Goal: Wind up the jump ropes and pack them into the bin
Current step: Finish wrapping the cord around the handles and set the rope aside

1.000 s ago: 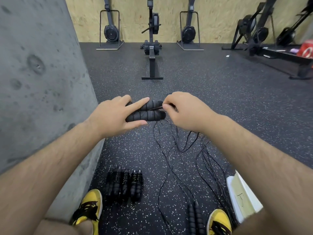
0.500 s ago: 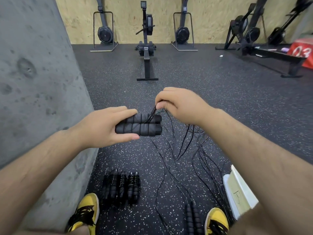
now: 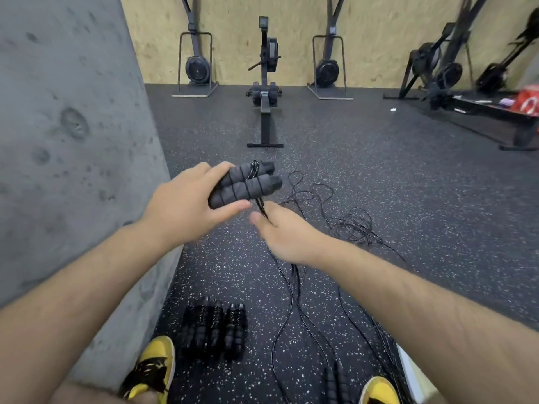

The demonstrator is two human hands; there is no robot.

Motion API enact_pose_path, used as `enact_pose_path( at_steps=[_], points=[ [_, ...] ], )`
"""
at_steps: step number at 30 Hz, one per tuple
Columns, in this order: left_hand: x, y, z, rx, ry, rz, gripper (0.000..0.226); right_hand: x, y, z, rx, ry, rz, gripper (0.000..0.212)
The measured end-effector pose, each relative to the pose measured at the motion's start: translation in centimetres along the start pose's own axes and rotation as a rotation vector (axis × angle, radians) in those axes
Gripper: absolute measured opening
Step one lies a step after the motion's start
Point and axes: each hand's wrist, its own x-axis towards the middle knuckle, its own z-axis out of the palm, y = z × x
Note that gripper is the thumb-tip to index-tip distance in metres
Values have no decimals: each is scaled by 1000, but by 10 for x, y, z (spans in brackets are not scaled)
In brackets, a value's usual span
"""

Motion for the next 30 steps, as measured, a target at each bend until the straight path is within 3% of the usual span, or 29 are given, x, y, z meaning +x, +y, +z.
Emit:
enact_pose_path(
  at_steps=[4, 7, 12, 16, 21, 25, 30],
  points=[
    [6, -24, 12, 336, 16, 51, 69, -7, -9, 3, -251, -52, 28, 32],
    [7, -40, 17, 415, -5, 78, 66, -18, -20, -4, -505, -108, -26, 29],
    [-1, -51, 24, 389, -57, 161, 71, -24, -22, -19, -796, 98, -190, 21],
    [-6, -49, 23, 356, -84, 269, 73, -13, -11, -37, -886, 257, -332, 25],
    [-16, -31, 17, 172, -148, 425, 75, -6, 5, -56, -853, 303, -438, 31],
    [-25, -10, 4, -44, -209, 408, 74, -2, 14, -63, -737, 334, -431, 38],
    [-33, 12, -7, -254, -171, 328, 68, -5, 20, -42, -334, 145, -203, 17]
  ],
)
